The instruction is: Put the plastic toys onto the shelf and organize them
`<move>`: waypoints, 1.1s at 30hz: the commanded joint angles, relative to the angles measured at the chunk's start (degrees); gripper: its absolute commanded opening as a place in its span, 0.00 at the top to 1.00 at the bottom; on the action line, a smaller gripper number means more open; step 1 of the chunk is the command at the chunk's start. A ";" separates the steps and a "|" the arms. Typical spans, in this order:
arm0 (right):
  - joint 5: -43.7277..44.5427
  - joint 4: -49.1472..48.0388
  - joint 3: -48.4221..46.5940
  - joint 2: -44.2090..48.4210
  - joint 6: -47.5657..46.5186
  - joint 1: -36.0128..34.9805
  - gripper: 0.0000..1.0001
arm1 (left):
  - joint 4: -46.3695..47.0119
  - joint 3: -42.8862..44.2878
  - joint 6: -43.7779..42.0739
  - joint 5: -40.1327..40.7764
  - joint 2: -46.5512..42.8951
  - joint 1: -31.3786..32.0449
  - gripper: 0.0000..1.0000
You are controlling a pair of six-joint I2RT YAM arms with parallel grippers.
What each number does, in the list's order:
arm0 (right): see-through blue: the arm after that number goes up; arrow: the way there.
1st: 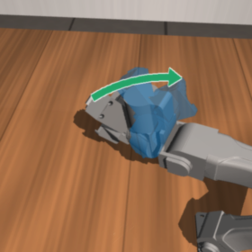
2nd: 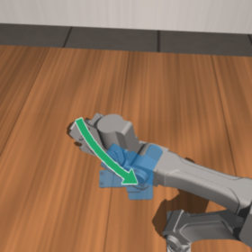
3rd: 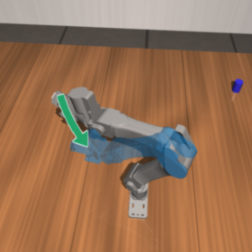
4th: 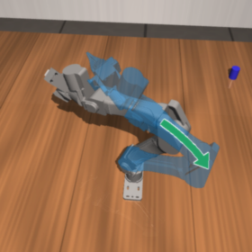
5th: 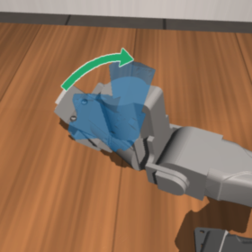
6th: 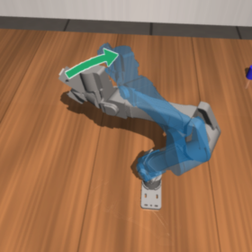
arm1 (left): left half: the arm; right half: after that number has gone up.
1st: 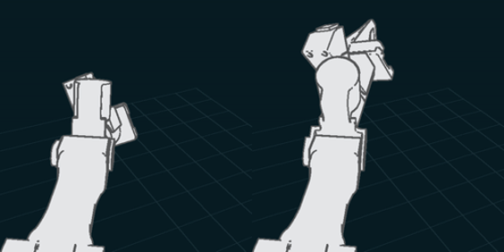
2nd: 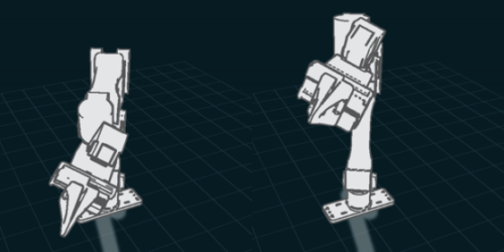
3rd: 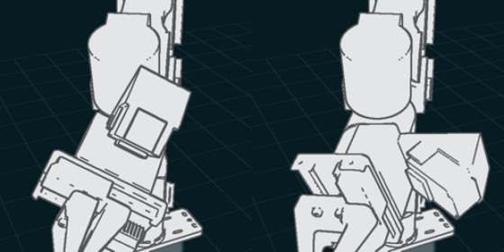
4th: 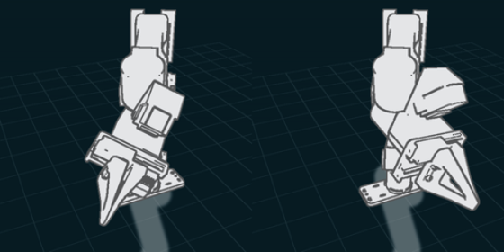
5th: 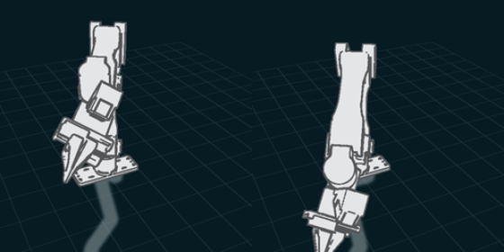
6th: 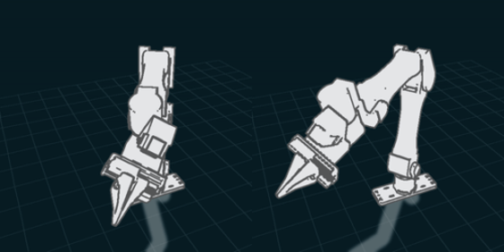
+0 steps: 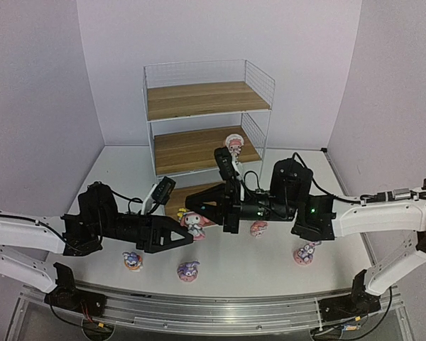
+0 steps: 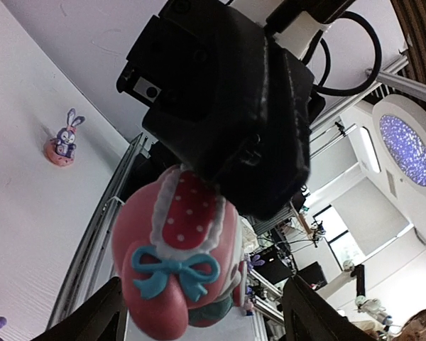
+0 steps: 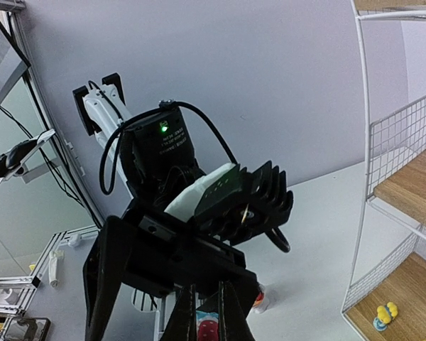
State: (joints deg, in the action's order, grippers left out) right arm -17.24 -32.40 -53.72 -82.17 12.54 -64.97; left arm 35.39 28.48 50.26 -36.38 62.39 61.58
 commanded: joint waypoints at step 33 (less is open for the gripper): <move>34.85 35.65 -13.67 1.13 25.69 -1.74 0.15 | -49.90 25.81 -30.75 39.11 4.25 0.36 1.00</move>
State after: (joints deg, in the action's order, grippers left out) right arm 15.43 -2.82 -62.74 -78.52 32.93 -66.52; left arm -10.15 48.63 27.83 -1.27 63.30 61.82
